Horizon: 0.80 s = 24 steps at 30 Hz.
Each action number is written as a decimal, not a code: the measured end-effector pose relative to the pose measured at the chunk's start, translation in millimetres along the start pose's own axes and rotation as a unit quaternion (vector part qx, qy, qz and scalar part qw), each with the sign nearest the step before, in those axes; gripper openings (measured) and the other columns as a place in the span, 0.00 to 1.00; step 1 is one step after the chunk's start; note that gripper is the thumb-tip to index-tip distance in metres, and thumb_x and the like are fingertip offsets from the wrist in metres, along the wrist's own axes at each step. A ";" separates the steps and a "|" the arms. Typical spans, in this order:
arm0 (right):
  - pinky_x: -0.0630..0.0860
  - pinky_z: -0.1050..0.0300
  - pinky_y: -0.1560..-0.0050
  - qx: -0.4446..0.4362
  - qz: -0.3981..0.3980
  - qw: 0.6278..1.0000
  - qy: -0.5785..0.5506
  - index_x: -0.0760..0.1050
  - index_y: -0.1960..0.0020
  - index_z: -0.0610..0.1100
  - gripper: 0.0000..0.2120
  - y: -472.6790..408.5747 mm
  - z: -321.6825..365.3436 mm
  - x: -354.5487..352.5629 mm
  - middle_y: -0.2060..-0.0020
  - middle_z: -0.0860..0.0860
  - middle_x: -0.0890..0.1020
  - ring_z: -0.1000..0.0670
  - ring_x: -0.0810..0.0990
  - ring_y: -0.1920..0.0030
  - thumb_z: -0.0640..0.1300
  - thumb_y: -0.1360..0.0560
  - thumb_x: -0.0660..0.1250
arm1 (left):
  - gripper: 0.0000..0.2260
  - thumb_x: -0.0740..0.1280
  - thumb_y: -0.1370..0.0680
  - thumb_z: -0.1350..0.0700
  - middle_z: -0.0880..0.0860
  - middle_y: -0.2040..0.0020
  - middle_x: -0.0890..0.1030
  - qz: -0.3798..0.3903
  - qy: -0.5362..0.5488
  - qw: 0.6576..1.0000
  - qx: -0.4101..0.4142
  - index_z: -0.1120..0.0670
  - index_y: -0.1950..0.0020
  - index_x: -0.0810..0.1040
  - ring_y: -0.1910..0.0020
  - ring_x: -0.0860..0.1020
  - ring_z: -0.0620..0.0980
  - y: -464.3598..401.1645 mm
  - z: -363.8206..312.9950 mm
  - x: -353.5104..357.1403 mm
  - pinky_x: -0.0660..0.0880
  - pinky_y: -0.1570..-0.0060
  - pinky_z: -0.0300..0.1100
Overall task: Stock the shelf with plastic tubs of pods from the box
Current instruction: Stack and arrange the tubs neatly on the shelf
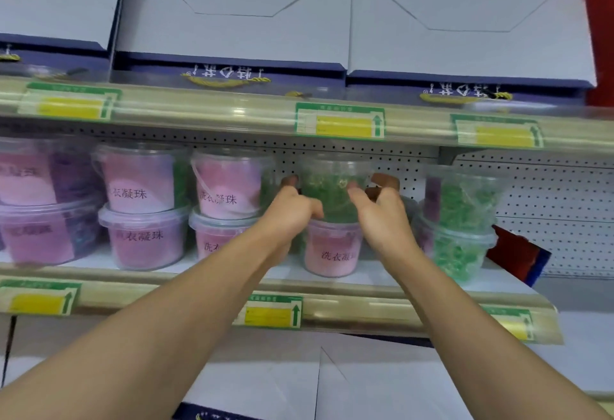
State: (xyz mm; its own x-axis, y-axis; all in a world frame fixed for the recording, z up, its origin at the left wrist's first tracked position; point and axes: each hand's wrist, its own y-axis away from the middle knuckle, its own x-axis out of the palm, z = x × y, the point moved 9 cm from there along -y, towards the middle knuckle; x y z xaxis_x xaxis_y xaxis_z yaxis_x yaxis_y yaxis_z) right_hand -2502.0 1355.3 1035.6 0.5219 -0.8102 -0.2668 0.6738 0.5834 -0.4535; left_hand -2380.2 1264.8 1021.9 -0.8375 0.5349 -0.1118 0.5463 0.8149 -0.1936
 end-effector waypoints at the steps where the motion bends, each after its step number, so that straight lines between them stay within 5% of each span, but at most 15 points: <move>1: 0.65 0.57 0.52 0.011 -0.007 1.000 -0.012 0.65 0.39 0.41 0.22 -2.1 0.1 -1.1 0.55 0.50 0.76 0.50 0.74 0.54 0.57 0.23 0.60 | 0.25 0.64 0.28 0.68 0.54 0.49 0.76 -0.006 0.027 1.000 0.009 0.62 0.32 0.63 0.50 0.74 0.49 0.0 -1.0 0.4 0.71 0.54 0.42; 3: 0.64 0.56 0.51 0.036 -0.002 0.999 -0.003 0.64 0.44 0.43 0.19 -4.7 -3.1 -3.5 0.60 0.54 0.73 0.51 0.73 0.56 0.59 0.21 0.53 | 0.24 0.64 0.28 0.68 0.52 0.48 0.76 -0.021 0.014 0.999 0.047 0.56 0.34 0.64 0.49 0.74 0.48 6.0 -1.8 -1.9 0.73 0.49 0.44; 6: 0.66 0.53 0.42 0.083 0.020 0.996 -0.004 0.66 0.36 0.40 0.24 -10.3 -20.1 -3.9 0.43 0.47 0.76 0.45 0.73 0.42 0.59 0.20 0.49 | 0.24 0.64 0.28 0.67 0.51 0.45 0.75 -0.046 -0.023 0.989 0.140 0.49 0.37 0.62 0.46 0.75 0.46 20.6 -3.6 -9.6 0.73 0.45 0.47; 8: 0.69 0.52 0.44 0.094 0.008 0.995 0.027 0.68 0.35 0.39 0.25 -9.9 -31.1 -6.2 0.42 0.45 0.77 0.46 0.75 0.47 0.58 0.20 0.50 | 0.25 0.64 0.27 0.68 0.48 0.46 0.75 -0.063 -0.034 0.982 0.176 0.49 0.37 0.60 0.48 0.75 0.44 24.0 -2.7 -16.3 0.73 0.47 0.47; 11: 0.72 0.49 0.46 0.071 -0.056 0.995 0.034 0.71 0.41 0.38 0.20 -4.2 -35.9 -16.6 0.50 0.44 0.79 0.43 0.76 0.50 0.54 0.20 0.54 | 0.29 0.62 0.26 0.69 0.47 0.42 0.72 -0.014 -0.046 0.990 0.133 0.51 0.30 0.56 0.49 0.71 0.42 8.8 6.4 -10.3 0.70 0.40 0.46; 15: 0.66 0.56 0.53 0.035 -0.059 0.998 0.012 0.66 0.47 0.44 0.15 4.8 -18.3 -11.5 0.61 0.55 0.73 0.54 0.73 0.60 0.56 0.21 0.56 | 0.31 0.62 0.27 0.69 0.48 0.38 0.69 0.032 -0.035 0.992 0.114 0.51 0.28 0.55 0.38 0.70 0.47 1.3 7.6 1.5 0.68 0.34 0.50; 18: 0.65 0.56 0.51 0.048 -0.038 0.998 -0.014 0.67 0.44 0.43 0.19 0.7 -19.4 -2.9 0.58 0.54 0.74 0.56 0.72 0.59 0.59 0.21 0.55 | 0.27 0.63 0.28 0.69 0.52 0.36 0.69 0.002 -0.042 0.986 0.162 0.52 0.33 0.60 0.37 0.70 0.48 9.3 6.5 -5.0 0.67 0.36 0.44; 21: 0.68 0.52 0.45 0.067 -0.030 0.997 -0.024 0.69 0.38 0.42 0.25 -4.5 -28.8 3.5 0.47 0.49 0.77 0.48 0.74 0.47 0.61 0.22 0.53 | 0.27 0.62 0.28 0.70 0.50 0.36 0.69 0.005 -0.061 0.981 0.186 0.52 0.34 0.59 0.37 0.69 0.45 12.8 8.1 -10.1 0.66 0.40 0.38; 24: 0.70 0.51 0.43 0.053 -0.023 0.998 -0.025 0.72 0.41 0.44 0.20 -3.7 -31.4 6.8 0.46 0.48 0.79 0.47 0.76 0.44 0.57 0.21 0.54 | 0.29 0.63 0.28 0.69 0.49 0.33 0.67 0.040 -0.093 0.976 0.193 0.52 0.31 0.58 0.35 0.66 0.43 12.3 11.5 -7.9 0.62 0.39 0.37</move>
State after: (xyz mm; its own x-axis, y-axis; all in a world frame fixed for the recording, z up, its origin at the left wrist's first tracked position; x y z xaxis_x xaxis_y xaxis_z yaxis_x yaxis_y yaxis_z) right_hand -2517.4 1345.8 1008.7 0.5130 -0.8340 -0.2033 0.7476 0.5504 -0.3716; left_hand -2367.0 1268.1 1009.1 -0.7992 0.5145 -0.3108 0.5955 0.6071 -0.5261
